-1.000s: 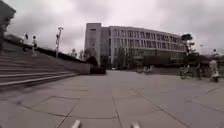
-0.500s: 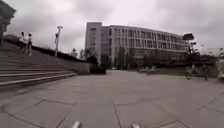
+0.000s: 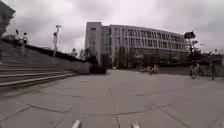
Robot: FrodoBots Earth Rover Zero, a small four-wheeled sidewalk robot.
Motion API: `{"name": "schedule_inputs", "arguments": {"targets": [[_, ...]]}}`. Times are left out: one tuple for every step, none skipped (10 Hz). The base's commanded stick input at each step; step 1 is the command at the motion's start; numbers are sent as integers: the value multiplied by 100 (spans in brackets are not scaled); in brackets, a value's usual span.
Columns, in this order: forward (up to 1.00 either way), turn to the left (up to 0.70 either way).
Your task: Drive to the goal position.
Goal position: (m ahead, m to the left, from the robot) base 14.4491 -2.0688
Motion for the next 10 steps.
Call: {"name": "schedule_inputs", "arguments": {"targets": [[70, 0], [70, 0], [70, 0], [70, 0], [70, 0], [70, 0], [70, 0], [70, 0], [70, 0], [70, 0]]}}
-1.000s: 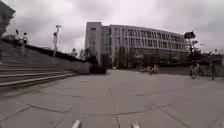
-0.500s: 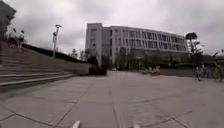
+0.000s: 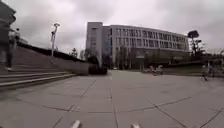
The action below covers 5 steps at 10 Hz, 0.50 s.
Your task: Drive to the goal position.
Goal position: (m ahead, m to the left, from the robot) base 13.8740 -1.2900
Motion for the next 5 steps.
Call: {"name": "schedule_inputs", "arguments": {"targets": [[70, 0], [70, -9], [70, -35], [70, -35], [70, -35]]}}
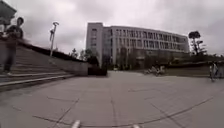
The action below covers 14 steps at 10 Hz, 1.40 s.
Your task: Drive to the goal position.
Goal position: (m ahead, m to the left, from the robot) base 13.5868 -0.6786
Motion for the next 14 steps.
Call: {"name": "schedule_inputs", "arguments": {"targets": [[70, -14], [70, -17], [70, -35], [70, -28], [70, -11], [70, 0], [70, -8], [70, -5], [70, 0], [70, 0], [70, 0], [71, 0], [85, 0], [85, 0]]}}
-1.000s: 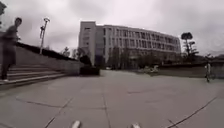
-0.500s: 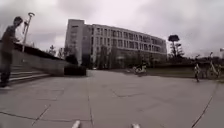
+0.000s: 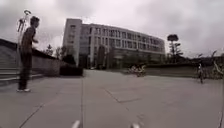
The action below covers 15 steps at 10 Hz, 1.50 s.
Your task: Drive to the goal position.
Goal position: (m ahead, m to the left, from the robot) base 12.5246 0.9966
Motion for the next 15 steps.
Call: {"name": "schedule_inputs", "arguments": {"targets": [[85, 0], [98, 0], [100, 0], [100, 0], [100, 0], [100, 0], [100, 11], [100, 40], [100, 40], [100, 9], [100, 0], [100, 0], [100, 0], [100, 0], [100, 0]]}}
